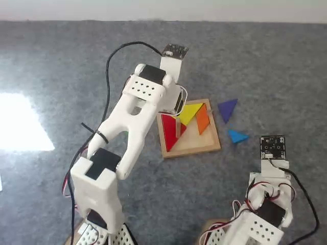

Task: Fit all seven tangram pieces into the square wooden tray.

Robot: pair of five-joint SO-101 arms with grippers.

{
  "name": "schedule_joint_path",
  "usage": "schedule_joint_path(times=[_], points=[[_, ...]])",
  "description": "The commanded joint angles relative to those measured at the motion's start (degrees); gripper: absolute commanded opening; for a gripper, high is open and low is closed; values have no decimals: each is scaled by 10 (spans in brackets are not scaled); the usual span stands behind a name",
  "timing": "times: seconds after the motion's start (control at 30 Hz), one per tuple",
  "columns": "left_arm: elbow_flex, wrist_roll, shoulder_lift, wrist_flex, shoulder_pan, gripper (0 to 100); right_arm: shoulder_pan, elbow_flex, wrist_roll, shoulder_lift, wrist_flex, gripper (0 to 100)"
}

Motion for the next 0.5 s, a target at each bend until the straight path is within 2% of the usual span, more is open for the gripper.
schedule_joint_path(times=[0.0, 0.23, 0.47], points=[[-23, -9, -30, 11, 47, 130, -9, 10, 2, -11, 5, 94], [-28, -11, 39, -17, 29, 130, -9, 10, 2, -11, 6, 94], [-27, -30, 43, -14, 18, 130, -9, 10, 2, -11, 5, 94]])
